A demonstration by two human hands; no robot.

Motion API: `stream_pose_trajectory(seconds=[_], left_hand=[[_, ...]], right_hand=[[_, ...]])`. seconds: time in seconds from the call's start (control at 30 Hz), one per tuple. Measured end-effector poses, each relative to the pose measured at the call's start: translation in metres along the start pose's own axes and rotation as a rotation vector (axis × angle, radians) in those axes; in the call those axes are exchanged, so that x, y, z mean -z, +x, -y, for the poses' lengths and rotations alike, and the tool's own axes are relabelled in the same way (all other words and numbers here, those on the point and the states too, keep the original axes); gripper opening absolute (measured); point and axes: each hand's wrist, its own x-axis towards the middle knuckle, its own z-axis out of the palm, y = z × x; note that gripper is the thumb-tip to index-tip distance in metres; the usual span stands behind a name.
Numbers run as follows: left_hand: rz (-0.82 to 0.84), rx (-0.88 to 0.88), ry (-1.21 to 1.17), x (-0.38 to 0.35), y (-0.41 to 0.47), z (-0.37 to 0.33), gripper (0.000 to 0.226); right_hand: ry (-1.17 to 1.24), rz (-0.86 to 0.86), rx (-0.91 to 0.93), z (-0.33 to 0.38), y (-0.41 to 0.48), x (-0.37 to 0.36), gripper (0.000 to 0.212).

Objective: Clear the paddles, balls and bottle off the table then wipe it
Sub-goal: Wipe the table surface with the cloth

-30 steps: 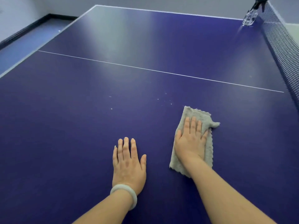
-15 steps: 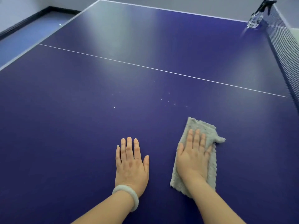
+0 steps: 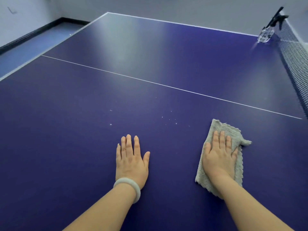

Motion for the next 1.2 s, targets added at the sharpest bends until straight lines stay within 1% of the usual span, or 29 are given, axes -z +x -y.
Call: stream_pose_trajectory(seconds=[0.1, 0.23, 0.33, 0.4, 0.47, 0.57, 0.6, 0.67, 0.7, 0.73, 0.77, 0.8, 0.83, 0.87, 0.9, 0.93, 0.97, 1.0, 1.1, 1.13, 1.17, 1.2], left_hand=[[-0.041, 0.007, 0.003, -0.004, 0.000, -0.002, 0.077], [-0.023, 0.011, -0.009, -0.002, 0.000, -0.003, 0.079], [-0.005, 0.024, -0.009, -0.001, 0.000, -0.005, 0.078], [-0.004, 0.028, -0.010, -0.001, 0.001, -0.005, 0.078], [-0.014, 0.025, -0.010, -0.001, 0.001, -0.004, 0.078], [-0.022, 0.021, -0.012, 0.000, 0.001, -0.005, 0.080], [-0.023, 0.020, -0.011, 0.000, 0.001, -0.004, 0.080], [-0.028, 0.021, 0.002, 0.000, 0.001, -0.003, 0.079], [-0.032, 0.025, 0.008, 0.000, 0.000, -0.004, 0.079], [-0.032, 0.027, 0.009, 0.000, 0.000, -0.004, 0.079], [-0.025, 0.028, 0.008, 0.001, 0.000, -0.005, 0.078], [-0.014, 0.026, 0.011, 0.000, -0.001, -0.005, 0.078], [-0.006, 0.025, 0.016, 0.000, -0.001, -0.005, 0.078], [-0.004, 0.028, 0.017, -0.001, -0.001, -0.004, 0.077], [-0.009, 0.031, 0.018, -0.002, 0.000, -0.004, 0.076], [-0.016, 0.032, 0.018, -0.003, 0.000, -0.004, 0.074], [-0.020, 0.031, 0.016, -0.002, 0.000, -0.004, 0.073], [-0.021, 0.031, 0.009, -0.001, 0.000, -0.004, 0.075], [-0.027, 0.041, -0.009, 0.003, -0.002, -0.005, 0.076], [-0.027, 0.041, -0.006, 0.002, -0.001, -0.005, 0.074], [-0.027, 0.044, -0.004, 0.002, -0.001, -0.004, 0.073], [-0.029, 0.048, -0.002, 0.001, 0.000, -0.004, 0.073]], right_hand=[[-0.003, -0.013, -0.058, -0.011, 0.028, 0.008, 0.059], [0.004, -0.015, -0.099, -0.009, 0.073, 0.016, 0.058], [-0.002, 0.003, -0.057, 0.011, 0.115, 0.019, 0.058], [-0.016, 0.036, 0.033, 0.038, 0.139, 0.017, 0.057], [-0.046, 0.072, 0.213, 0.072, 0.152, 0.013, 0.055], [-0.107, 0.137, 0.619, 0.112, 0.143, 0.010, 0.053], [-0.129, 0.155, 0.770, 0.115, 0.133, 0.008, 0.052], [-0.139, 0.200, 1.049, 0.097, 0.108, 0.009, 0.052], [-0.130, 0.218, 1.128, 0.080, 0.101, 0.011, 0.051], [-0.119, 0.218, 1.133, 0.061, 0.101, 0.014, 0.051], [-0.111, 0.185, 1.060, 0.043, 0.107, 0.018, 0.051], [-0.114, 0.135, 0.914, 0.026, 0.118, 0.021, 0.051], [-0.106, 0.094, 0.719, 0.014, 0.128, 0.024, 0.052], [-0.087, 0.068, 0.510, 0.009, 0.137, 0.026, 0.053], [-0.069, 0.044, 0.345, 0.011, 0.143, 0.025, 0.054], [-0.066, 0.029, 0.260, 0.022, 0.144, 0.023, 0.054], [-0.075, 0.011, 0.260, 0.039, 0.138, 0.019, 0.055], [-0.090, 0.003, 0.338, 0.057, 0.129, 0.015, 0.055], [-0.110, 0.080, 0.785, 0.095, 0.073, -0.003, 0.054], [-0.133, 0.126, 0.939, 0.093, 0.052, -0.005, 0.054], [-0.117, 0.186, 1.054, 0.085, 0.033, -0.001, 0.054], [-0.120, 0.216, 1.111, 0.070, 0.027, 0.001, 0.054]])
